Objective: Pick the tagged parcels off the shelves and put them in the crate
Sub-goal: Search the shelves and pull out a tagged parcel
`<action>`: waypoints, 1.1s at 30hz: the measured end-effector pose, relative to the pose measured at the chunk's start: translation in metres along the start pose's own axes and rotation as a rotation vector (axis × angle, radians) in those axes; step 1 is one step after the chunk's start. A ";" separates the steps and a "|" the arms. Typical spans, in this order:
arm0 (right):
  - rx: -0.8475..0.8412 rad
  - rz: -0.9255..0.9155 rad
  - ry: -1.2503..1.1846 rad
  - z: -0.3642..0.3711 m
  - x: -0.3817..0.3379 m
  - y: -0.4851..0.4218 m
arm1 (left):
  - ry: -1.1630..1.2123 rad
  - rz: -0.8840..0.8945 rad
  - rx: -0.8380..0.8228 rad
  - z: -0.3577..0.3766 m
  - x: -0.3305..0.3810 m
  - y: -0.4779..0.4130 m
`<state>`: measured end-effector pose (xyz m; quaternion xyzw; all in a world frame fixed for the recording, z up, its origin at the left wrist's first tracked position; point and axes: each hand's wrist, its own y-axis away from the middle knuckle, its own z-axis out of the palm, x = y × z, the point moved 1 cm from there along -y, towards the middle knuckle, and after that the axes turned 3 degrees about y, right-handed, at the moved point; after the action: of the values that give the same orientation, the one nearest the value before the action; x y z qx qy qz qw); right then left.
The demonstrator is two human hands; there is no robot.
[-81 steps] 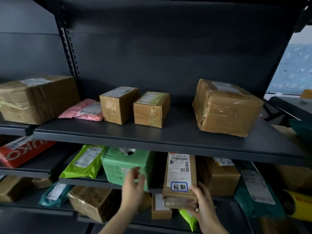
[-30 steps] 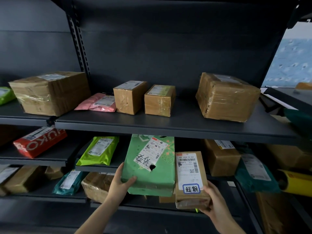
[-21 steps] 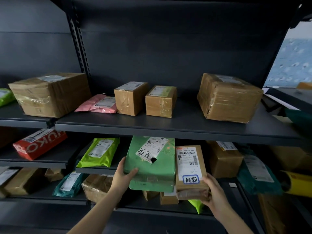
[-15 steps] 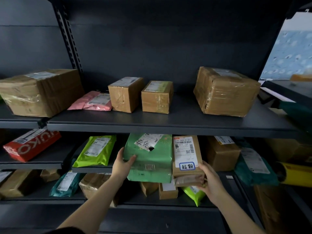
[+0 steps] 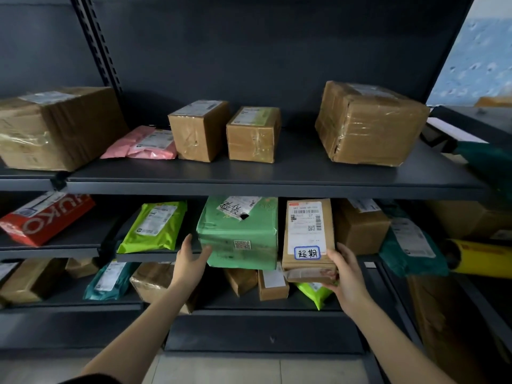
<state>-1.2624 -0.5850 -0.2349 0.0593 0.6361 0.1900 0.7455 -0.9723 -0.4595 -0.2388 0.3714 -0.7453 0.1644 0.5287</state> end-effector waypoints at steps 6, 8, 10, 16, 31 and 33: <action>-0.044 -0.103 -0.056 -0.001 0.012 0.038 | -0.085 0.059 -0.025 -0.012 -0.006 0.028; -0.066 -0.146 -0.063 0.006 0.013 0.053 | -0.098 0.072 -0.025 -0.017 -0.006 0.037; -0.097 -0.183 -0.078 0.018 0.011 0.068 | -0.101 0.071 -0.017 -0.023 -0.007 0.044; -0.145 -0.371 -0.080 0.067 0.000 0.110 | -0.114 0.051 0.013 -0.062 -0.015 0.051; -0.209 0.143 0.041 0.283 0.102 0.117 | -0.220 0.066 -0.054 -0.219 -0.076 -0.055; -0.132 0.214 0.014 0.302 0.109 0.112 | -0.267 0.068 -0.093 -0.232 -0.086 -0.075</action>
<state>-0.9792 -0.3965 -0.2434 0.0763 0.6173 0.3105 0.7188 -0.7491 -0.3286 -0.2383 0.3396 -0.8279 0.0965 0.4358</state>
